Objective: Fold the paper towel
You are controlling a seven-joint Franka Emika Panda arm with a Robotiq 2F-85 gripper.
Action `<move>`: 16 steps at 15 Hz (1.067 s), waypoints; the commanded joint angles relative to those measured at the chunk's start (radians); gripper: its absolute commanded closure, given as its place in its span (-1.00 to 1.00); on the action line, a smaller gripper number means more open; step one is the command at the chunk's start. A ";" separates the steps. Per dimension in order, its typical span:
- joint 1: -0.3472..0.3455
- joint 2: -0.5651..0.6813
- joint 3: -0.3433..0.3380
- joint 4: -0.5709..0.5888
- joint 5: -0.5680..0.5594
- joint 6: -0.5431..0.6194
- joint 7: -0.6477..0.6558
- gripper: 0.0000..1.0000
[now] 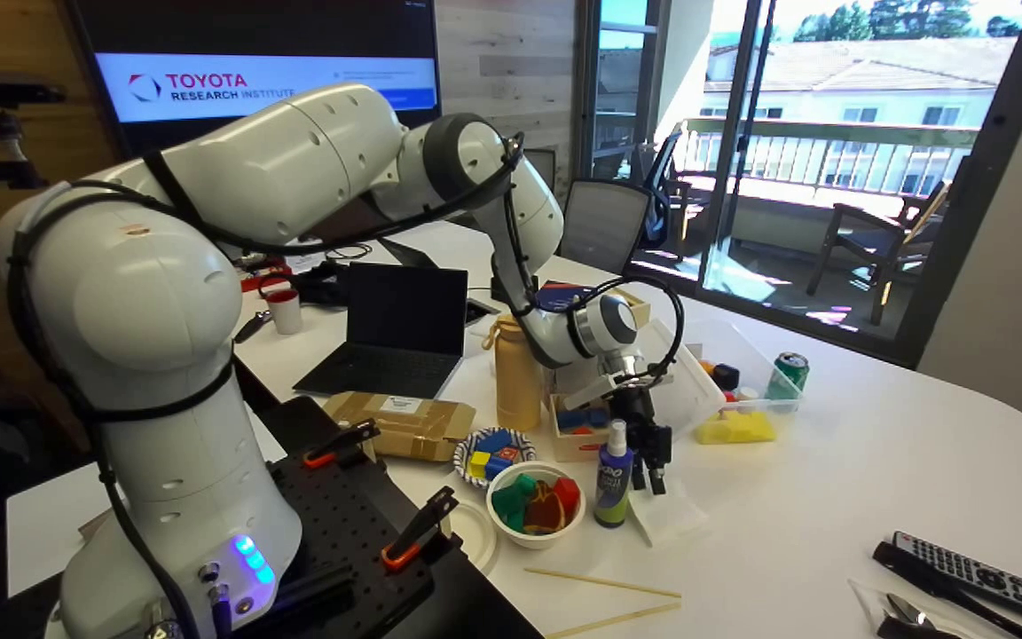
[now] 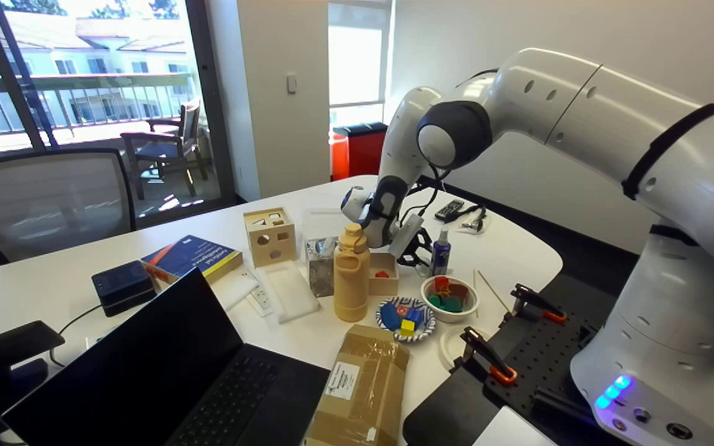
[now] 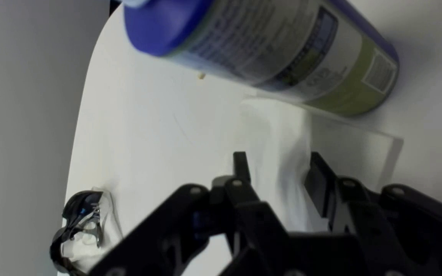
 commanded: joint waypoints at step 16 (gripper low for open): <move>-0.149 -0.184 0.042 -0.163 0.142 0.195 -0.141 -1.00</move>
